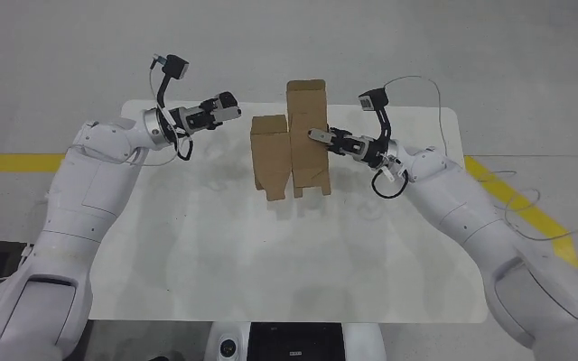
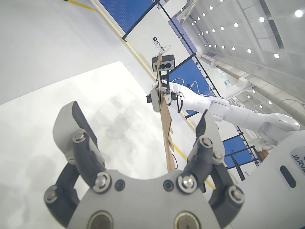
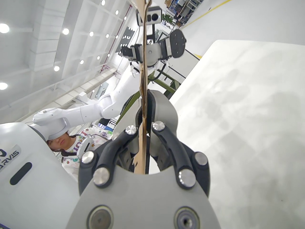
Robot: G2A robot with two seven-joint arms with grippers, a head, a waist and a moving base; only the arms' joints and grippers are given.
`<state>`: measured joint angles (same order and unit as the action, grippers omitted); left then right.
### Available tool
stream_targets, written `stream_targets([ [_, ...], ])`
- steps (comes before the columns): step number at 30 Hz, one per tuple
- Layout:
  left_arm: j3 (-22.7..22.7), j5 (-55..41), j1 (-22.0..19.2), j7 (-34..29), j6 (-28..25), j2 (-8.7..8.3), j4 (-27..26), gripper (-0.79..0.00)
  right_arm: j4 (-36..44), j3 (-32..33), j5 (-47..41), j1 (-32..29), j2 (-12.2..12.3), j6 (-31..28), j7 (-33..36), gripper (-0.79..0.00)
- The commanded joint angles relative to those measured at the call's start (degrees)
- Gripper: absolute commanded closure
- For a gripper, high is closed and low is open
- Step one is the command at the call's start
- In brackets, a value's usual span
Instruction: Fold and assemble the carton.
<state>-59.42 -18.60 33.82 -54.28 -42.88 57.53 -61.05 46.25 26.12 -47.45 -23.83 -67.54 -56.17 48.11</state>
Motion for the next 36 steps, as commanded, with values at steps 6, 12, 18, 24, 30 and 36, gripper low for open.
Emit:
stream_targets([
  [6, -0.2, -0.5, 3.7, -0.1, 1.1, -0.23, -3.0, -0.785, -3.1, 2.9, -1.0, -0.5, -0.8, 1.5, -1.8, 0.0],
  [12, 0.0, -1.0, 6.2, -1.3, 1.4, -0.31, -5.2, -0.785, -4.0, 4.4, 0.9, -1.2, -1.8, 2.7, -4.3, 0.0],
  [18, 0.7, -0.1, 7.5, -1.4, 0.9, -0.13, -7.2, -0.785, -4.3, 6.0, 2.3, -2.1, -2.5, 3.1, -5.2, 0.0],
  [24, 2.3, -0.4, 7.8, -0.9, 1.4, 0.52, -8.9, -0.785, -3.9, 7.9, 2.9, -3.2, -2.7, 3.1, -4.7, 0.0],
  [30, 3.2, -1.4, 7.5, -1.2, 1.9, 1.0, -9.6, -0.188, -3.7, 10.0, 3.9, -4.3, -2.7, 3.4, -4.2, 0.0],
  [36, 3.5, -2.5, 7.3, -1.7, 2.4, 1.35, -9.3, 0.0, -2.9, 11.9, 5.4, -5.1, -2.6, 4.1, -3.7, 0.0],
])
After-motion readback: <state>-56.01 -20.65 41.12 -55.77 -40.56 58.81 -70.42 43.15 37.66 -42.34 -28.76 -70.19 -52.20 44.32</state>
